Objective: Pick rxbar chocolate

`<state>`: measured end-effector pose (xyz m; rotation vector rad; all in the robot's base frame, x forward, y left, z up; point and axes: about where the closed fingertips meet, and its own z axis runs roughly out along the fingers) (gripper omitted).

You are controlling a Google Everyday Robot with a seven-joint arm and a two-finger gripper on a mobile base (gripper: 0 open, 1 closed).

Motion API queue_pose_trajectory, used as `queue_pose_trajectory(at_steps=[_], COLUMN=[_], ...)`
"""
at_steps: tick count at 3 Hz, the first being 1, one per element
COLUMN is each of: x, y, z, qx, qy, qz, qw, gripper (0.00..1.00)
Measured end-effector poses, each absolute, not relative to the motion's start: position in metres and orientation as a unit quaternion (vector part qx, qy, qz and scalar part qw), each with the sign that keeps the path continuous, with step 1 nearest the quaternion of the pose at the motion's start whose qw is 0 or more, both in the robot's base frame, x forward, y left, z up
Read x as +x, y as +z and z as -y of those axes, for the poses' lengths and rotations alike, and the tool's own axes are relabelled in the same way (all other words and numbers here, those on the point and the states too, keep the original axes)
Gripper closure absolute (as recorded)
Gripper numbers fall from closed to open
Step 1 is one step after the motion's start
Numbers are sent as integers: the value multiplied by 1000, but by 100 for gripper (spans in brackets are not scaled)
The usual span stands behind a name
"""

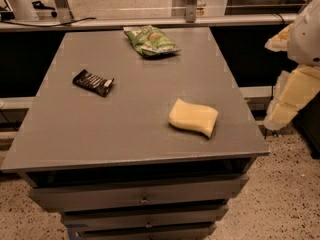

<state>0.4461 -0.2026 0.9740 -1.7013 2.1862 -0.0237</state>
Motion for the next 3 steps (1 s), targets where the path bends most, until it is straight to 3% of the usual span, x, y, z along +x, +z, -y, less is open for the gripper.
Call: queue_pose_trajectory(at_steps=[3], x=[516], y=[957], z=[-19], qx=[-624], qy=[157], qz=[-683], qw=[346], gripper=[0])
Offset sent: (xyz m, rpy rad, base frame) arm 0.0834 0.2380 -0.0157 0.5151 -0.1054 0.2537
